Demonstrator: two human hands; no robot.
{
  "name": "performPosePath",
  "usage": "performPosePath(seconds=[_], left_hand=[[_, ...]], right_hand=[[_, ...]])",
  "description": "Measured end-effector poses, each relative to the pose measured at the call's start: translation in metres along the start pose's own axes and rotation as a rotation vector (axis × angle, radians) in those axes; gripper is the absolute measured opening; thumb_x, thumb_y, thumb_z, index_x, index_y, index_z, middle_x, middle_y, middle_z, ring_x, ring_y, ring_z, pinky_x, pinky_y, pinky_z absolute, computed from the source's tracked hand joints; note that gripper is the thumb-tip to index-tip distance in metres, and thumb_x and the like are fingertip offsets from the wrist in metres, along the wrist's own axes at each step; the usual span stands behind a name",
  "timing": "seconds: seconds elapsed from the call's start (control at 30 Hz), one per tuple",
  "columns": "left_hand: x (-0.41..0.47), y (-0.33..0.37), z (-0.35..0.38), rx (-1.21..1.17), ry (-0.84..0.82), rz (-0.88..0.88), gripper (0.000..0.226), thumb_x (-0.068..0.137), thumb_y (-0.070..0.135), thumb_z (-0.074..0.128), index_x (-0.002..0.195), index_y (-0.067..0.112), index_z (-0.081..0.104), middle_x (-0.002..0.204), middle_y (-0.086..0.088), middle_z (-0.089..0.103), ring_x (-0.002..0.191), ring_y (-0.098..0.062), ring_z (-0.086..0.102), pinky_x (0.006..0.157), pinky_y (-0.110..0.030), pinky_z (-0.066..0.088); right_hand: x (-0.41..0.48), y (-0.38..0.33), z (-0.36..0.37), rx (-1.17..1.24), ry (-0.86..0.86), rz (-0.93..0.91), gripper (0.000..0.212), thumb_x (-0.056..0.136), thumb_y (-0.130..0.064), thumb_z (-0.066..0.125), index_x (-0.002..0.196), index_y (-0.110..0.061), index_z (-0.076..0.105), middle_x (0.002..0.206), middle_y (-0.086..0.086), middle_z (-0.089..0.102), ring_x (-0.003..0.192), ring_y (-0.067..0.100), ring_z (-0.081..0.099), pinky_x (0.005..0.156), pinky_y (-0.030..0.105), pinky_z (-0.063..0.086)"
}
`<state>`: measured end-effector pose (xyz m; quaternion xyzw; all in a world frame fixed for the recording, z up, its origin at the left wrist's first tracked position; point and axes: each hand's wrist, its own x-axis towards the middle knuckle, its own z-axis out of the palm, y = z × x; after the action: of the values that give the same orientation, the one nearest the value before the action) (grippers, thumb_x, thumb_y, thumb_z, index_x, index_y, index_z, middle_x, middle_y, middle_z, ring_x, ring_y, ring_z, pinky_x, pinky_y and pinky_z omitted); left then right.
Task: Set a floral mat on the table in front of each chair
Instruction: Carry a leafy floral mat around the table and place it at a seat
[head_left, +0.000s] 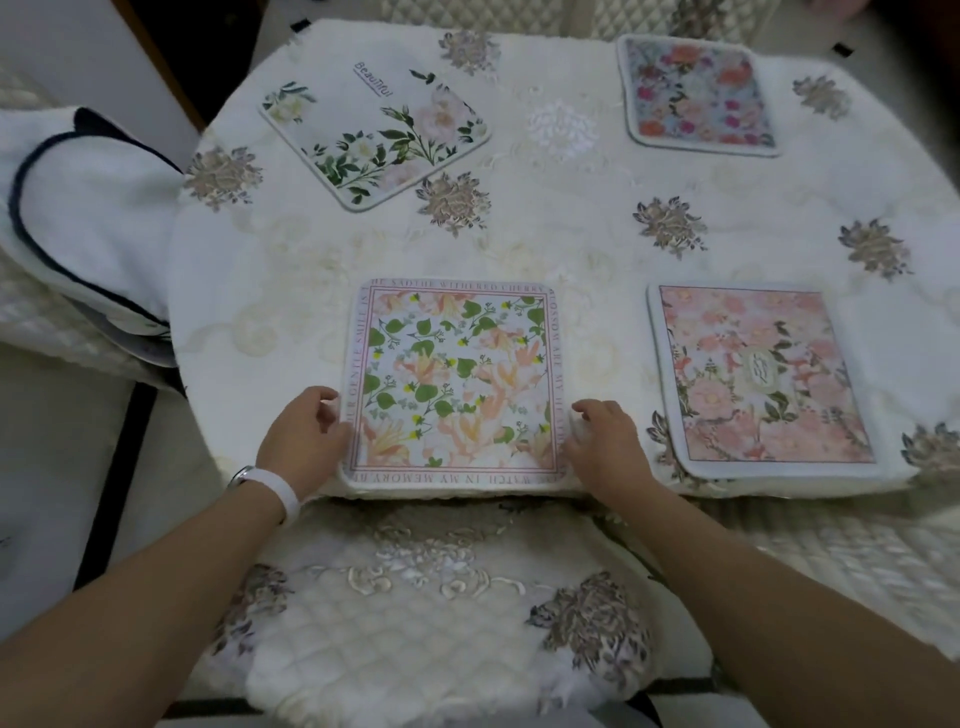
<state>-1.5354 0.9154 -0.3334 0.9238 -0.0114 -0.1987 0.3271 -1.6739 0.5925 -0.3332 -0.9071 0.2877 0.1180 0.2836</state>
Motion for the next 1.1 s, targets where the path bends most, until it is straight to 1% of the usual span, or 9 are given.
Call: performPosePath(seconds=[0.1, 0.17, 0.27, 0.33, 0.43, 0.5, 0.73, 0.87, 1.1], left_hand=[[-0.003, -0.019, -0.001, 0.253, -0.086, 0.189, 0.052, 0.079, 0.029, 0.074, 0.125, 0.013, 0.056, 0.113, -0.008, 0.061, 0.103, -0.026, 0.055, 0.089, -0.039, 0.046], [-0.007, -0.026, -0.002, 0.375, -0.157, 0.295, 0.066, 0.073, 0.038, 0.079, 0.129, 0.013, 0.055, 0.123, -0.009, 0.057, 0.112, -0.029, 0.051, 0.097, -0.041, 0.043], [-0.017, -0.030, -0.001, 0.429, -0.181, 0.339, 0.083, 0.063, 0.048, 0.080, 0.132, 0.011, 0.054, 0.130, -0.010, 0.055, 0.119, -0.031, 0.050, 0.102, -0.044, 0.043], [-0.021, -0.033, 0.001, 0.474, -0.165, 0.368, 0.088, 0.060, 0.053, 0.077, 0.132, 0.009, 0.055, 0.133, -0.014, 0.054, 0.121, -0.034, 0.051, 0.101, -0.046, 0.045], [-0.024, -0.033, 0.003, 0.487, -0.155, 0.370, 0.086, 0.063, 0.043, 0.082, 0.135, 0.008, 0.053, 0.140, -0.015, 0.049, 0.126, -0.034, 0.047, 0.103, -0.047, 0.045], [-0.024, -0.032, 0.003, 0.475, -0.144, 0.370, 0.082, 0.066, 0.040, 0.082, 0.135, 0.009, 0.052, 0.140, -0.013, 0.049, 0.126, -0.033, 0.046, 0.103, -0.047, 0.044], [-0.022, -0.033, 0.001, 0.469, -0.152, 0.351, 0.083, 0.067, 0.044, 0.080, 0.138, 0.014, 0.048, 0.142, -0.007, 0.045, 0.128, -0.028, 0.044, 0.105, -0.044, 0.043], [-0.022, -0.034, -0.001, 0.472, -0.154, 0.349, 0.080, 0.068, 0.044, 0.079, 0.136, 0.014, 0.050, 0.141, -0.008, 0.047, 0.126, -0.028, 0.045, 0.104, -0.044, 0.043], [-0.026, -0.029, 0.000, 0.427, -0.140, 0.310, 0.067, 0.075, 0.031, 0.075, 0.135, 0.012, 0.051, 0.140, -0.010, 0.047, 0.126, -0.030, 0.044, 0.106, -0.043, 0.040]], right_hand=[[-0.010, 0.010, 0.002, -0.103, -0.039, -0.123, 0.051, 0.087, -0.026, 0.063, 0.134, -0.012, 0.050, 0.132, 0.008, 0.050, 0.119, 0.027, 0.047, 0.102, 0.040, 0.041], [-0.016, 0.012, 0.002, -0.147, -0.055, -0.166, 0.057, 0.085, -0.031, 0.065, 0.136, -0.012, 0.049, 0.134, 0.006, 0.049, 0.121, 0.026, 0.046, 0.104, 0.038, 0.040], [-0.023, 0.012, 0.004, -0.190, -0.087, -0.192, 0.066, 0.083, -0.038, 0.066, 0.140, -0.013, 0.044, 0.141, 0.004, 0.043, 0.127, 0.025, 0.042, 0.108, 0.039, 0.037], [-0.027, 0.010, 0.007, -0.228, -0.101, -0.213, 0.070, 0.082, -0.041, 0.066, 0.142, -0.015, 0.040, 0.147, 0.003, 0.039, 0.131, 0.025, 0.038, 0.110, 0.039, 0.034], [-0.030, 0.012, 0.011, -0.282, -0.120, -0.227, 0.077, 0.080, -0.042, 0.065, 0.146, -0.017, 0.034, 0.153, 0.004, 0.031, 0.137, 0.024, 0.030, 0.113, 0.040, 0.030], [-0.031, 0.013, 0.012, -0.316, -0.128, -0.244, 0.078, 0.080, -0.044, 0.064, 0.147, -0.018, 0.032, 0.155, 0.004, 0.029, 0.139, 0.024, 0.027, 0.114, 0.042, 0.030], [-0.027, 0.012, 0.012, -0.350, -0.133, -0.244, 0.075, 0.081, -0.045, 0.064, 0.146, -0.024, 0.032, 0.156, 0.000, 0.027, 0.140, 0.023, 0.026, 0.111, 0.047, 0.033], [-0.027, 0.011, 0.011, -0.368, -0.135, -0.250, 0.076, 0.080, -0.047, 0.064, 0.146, -0.025, 0.033, 0.157, 0.000, 0.027, 0.140, 0.025, 0.026, 0.109, 0.049, 0.035], [-0.029, 0.008, 0.012, -0.377, -0.111, -0.256, 0.071, 0.083, -0.047, 0.062, 0.145, -0.027, 0.033, 0.157, -0.002, 0.027, 0.139, 0.025, 0.028, 0.106, 0.048, 0.039]])
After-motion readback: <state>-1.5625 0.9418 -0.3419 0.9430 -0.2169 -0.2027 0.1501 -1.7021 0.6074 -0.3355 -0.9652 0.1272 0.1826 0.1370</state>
